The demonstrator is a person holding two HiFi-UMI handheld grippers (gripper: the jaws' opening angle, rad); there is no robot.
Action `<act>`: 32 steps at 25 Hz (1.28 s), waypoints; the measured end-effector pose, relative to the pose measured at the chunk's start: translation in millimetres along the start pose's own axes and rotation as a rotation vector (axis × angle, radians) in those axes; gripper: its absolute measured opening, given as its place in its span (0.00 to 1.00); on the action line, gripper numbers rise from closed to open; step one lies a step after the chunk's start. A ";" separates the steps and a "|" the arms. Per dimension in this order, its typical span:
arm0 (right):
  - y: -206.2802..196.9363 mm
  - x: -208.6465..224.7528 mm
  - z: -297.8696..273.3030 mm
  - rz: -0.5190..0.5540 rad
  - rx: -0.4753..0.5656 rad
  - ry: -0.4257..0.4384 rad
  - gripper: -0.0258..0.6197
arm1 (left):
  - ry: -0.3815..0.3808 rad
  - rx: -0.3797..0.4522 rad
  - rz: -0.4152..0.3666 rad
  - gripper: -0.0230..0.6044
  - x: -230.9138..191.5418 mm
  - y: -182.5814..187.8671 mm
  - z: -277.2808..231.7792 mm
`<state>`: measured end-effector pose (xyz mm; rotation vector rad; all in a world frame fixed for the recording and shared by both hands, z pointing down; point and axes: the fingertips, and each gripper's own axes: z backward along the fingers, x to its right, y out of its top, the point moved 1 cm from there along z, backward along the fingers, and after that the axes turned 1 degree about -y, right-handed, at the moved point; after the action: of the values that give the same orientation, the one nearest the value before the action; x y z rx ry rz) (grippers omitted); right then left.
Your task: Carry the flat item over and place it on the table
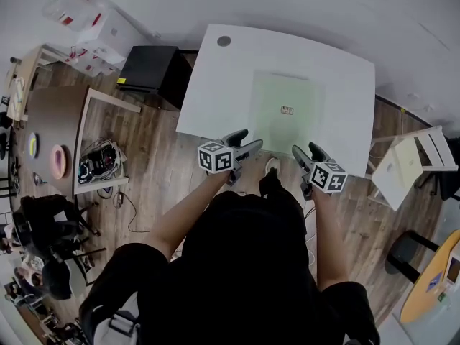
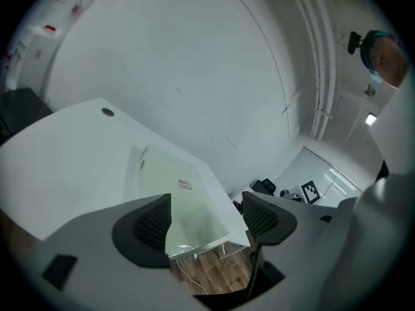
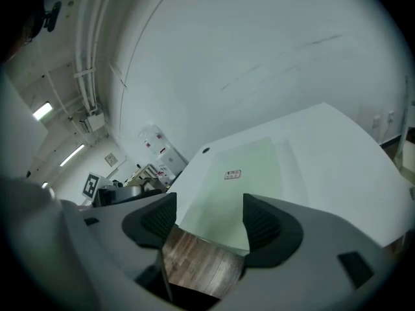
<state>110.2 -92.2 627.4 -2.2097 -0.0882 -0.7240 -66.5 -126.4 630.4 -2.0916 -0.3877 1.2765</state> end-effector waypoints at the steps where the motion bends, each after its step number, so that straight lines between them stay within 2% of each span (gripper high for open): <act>1: 2.8 -12.7 6.3 0.006 0.031 -0.001 0.55 | 0.002 0.022 -0.030 0.59 9.0 3.0 8.4; 2: 5.1 -25.7 13.3 0.007 0.063 -0.002 0.55 | 0.003 0.046 -0.060 0.56 18.9 5.8 17.7; 4: 8.7 -50.3 28.6 0.004 0.126 -0.009 0.55 | 0.009 0.098 -0.118 0.37 39.3 10.9 35.8; 7: 10.2 -86.0 49.6 -0.019 0.212 -0.005 0.54 | 0.041 0.144 -0.231 0.14 67.6 14.0 58.7; 9: 5.3 -112.7 62.4 0.013 0.243 0.000 0.53 | 0.067 0.160 -0.306 0.10 85.8 11.9 72.7; 13: -9.9 -153.3 92.7 0.087 0.291 -0.032 0.46 | 0.107 0.200 -0.389 0.08 121.4 5.0 95.7; 15: -16.0 -166.7 108.3 0.133 0.322 -0.073 0.34 | 0.113 0.223 -0.424 0.08 139.9 2.7 105.2; 17: -22.1 -176.9 119.7 0.189 0.345 -0.119 0.17 | 0.116 0.245 -0.453 0.08 155.7 0.0 112.4; 19: -28.3 -184.6 128.0 0.236 0.354 -0.158 0.12 | 0.118 0.257 -0.467 0.08 168.4 -5.3 115.9; 22: -35.0 -197.1 140.2 0.290 0.359 -0.191 0.11 | 0.118 0.259 -0.483 0.08 186.0 -14.8 118.6; 26: -30.1 -211.6 149.1 0.348 0.386 -0.181 0.11 | 0.138 0.273 -0.483 0.08 202.3 -13.9 121.8; 32: -16.4 -235.5 169.1 0.454 0.450 -0.147 0.11 | 0.200 0.377 -0.548 0.07 236.8 -5.6 138.8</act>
<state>-11.4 78.2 426.1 -1.7562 0.1599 -0.2549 -72.9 60.2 429.2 -1.6194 -0.5367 0.7424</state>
